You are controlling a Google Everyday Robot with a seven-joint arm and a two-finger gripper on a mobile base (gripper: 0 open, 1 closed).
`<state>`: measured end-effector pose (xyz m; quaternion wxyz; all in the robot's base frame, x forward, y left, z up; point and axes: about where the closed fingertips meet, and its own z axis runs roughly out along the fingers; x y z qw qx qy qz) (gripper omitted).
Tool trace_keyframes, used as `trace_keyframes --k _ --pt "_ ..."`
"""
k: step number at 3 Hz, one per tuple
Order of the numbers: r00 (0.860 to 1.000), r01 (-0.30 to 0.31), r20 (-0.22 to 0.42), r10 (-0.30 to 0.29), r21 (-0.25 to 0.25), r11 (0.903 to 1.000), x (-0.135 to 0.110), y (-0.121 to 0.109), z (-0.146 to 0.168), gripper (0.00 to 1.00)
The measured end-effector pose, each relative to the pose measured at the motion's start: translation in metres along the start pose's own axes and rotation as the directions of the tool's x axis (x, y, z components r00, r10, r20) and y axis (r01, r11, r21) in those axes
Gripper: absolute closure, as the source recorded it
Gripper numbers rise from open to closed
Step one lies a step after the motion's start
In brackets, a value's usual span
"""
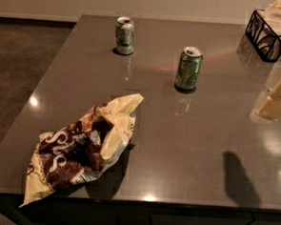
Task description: Move green can near 7up can
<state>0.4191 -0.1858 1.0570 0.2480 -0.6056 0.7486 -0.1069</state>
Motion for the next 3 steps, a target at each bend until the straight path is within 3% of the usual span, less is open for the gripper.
trace_keyframes --k 1,2,3 --pt "1.000 0.000 0.000 0.000 0.000 1.0000 0.000 0.000 0.000 0.00" --pt "0.999 -0.052 -0.011 0.052 0.027 0.9983 -0.004 -0.017 0.008 0.00" --pt "0.987 -0.162 -0.004 0.163 0.091 0.9825 -0.009 -0.058 0.030 0.00"
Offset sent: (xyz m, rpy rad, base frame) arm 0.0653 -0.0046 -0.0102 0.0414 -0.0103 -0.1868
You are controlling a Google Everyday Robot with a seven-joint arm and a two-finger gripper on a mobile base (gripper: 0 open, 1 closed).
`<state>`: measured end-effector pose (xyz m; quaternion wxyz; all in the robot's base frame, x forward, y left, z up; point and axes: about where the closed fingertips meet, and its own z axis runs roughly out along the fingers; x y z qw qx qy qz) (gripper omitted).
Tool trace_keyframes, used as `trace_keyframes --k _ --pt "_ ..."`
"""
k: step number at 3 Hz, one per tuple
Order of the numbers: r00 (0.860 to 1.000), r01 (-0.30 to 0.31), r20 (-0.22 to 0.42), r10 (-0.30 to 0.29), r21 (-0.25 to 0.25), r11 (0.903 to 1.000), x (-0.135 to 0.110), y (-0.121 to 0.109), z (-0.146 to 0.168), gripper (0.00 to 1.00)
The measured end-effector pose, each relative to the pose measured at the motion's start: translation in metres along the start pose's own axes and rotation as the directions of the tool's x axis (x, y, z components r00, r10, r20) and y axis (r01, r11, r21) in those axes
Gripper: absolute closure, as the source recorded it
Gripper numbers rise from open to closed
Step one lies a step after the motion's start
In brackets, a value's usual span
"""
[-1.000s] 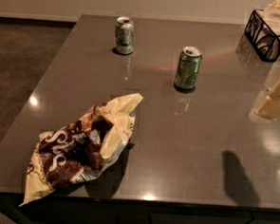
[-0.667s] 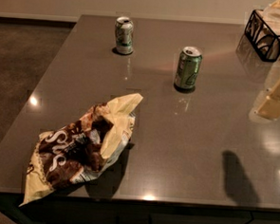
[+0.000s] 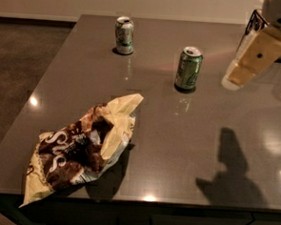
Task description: Move green can near 7up can
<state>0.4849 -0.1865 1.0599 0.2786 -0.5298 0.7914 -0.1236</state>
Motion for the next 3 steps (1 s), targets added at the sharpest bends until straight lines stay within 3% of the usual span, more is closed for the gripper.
trace_keyframes --k 1,2,3 --pt "0.992 -0.130 -0.001 0.130 0.007 0.9915 -0.003 -0.036 0.040 0.00" --pt "0.970 -0.240 -0.047 0.239 -0.024 0.9704 0.003 -0.058 0.094 0.00" --pt "0.940 -0.333 -0.100 0.328 -0.049 0.9415 0.014 -0.069 0.136 0.00"
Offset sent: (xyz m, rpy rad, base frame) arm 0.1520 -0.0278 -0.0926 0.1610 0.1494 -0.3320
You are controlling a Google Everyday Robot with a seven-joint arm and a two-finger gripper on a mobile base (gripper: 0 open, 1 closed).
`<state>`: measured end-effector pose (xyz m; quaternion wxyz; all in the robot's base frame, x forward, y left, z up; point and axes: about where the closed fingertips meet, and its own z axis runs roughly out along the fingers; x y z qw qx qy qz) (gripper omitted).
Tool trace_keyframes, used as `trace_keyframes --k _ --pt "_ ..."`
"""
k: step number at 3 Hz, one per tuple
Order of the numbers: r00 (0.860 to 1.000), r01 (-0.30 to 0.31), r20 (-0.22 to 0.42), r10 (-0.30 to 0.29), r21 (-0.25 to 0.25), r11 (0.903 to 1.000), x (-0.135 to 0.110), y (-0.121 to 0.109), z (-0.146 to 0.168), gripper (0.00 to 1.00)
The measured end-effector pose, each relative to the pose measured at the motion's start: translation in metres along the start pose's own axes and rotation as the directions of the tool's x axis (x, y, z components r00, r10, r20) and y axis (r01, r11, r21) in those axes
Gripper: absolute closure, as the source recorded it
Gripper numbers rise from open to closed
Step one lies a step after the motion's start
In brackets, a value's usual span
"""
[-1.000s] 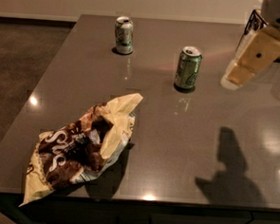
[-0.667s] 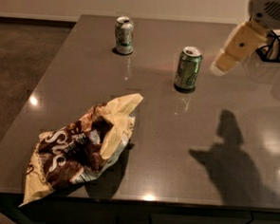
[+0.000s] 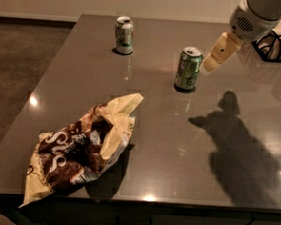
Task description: Move green can near 7up can
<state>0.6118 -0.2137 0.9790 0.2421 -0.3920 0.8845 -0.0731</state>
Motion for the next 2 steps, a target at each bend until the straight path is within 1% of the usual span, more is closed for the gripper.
trace_keyframes --k 1,2 --pt "0.997 -0.080 -0.007 0.080 -0.051 0.9954 -0.007 -0.004 0.035 0.00" --pt "0.994 -0.108 0.022 0.111 -0.110 0.9880 -0.028 0.006 0.060 0.00"
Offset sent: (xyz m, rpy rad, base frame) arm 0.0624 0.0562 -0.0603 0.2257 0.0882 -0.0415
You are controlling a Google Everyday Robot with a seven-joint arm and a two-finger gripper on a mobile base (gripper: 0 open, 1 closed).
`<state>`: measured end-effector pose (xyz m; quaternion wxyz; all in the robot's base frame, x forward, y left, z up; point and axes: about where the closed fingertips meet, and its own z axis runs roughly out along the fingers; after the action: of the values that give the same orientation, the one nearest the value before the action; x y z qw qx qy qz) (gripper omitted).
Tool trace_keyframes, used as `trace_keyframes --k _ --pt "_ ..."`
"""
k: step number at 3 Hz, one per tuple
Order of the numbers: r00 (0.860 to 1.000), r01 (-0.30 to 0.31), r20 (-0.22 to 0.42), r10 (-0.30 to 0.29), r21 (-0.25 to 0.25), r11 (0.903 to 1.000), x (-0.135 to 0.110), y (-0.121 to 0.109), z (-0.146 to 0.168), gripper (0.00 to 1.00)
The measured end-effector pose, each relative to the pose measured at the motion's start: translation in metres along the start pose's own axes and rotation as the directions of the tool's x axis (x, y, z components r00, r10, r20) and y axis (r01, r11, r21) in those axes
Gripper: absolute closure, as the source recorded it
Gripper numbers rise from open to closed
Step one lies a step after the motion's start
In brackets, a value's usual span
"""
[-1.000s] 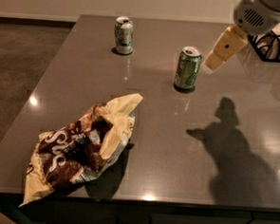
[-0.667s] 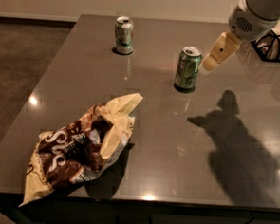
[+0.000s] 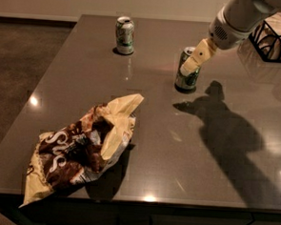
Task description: Move green can near 7up can
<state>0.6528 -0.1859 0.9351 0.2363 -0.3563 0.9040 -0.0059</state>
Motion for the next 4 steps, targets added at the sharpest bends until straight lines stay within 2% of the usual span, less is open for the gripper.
trace_keyframes --k 1,2,4 --pt "1.000 -0.002 0.021 0.004 -0.054 0.9986 -0.019 0.010 0.025 0.00" --pt "1.000 0.006 0.029 -0.004 -0.089 0.9960 -0.032 0.016 0.038 0.14" --pt "0.999 0.041 0.016 -0.040 -0.109 0.9932 -0.048 0.022 0.037 0.61"
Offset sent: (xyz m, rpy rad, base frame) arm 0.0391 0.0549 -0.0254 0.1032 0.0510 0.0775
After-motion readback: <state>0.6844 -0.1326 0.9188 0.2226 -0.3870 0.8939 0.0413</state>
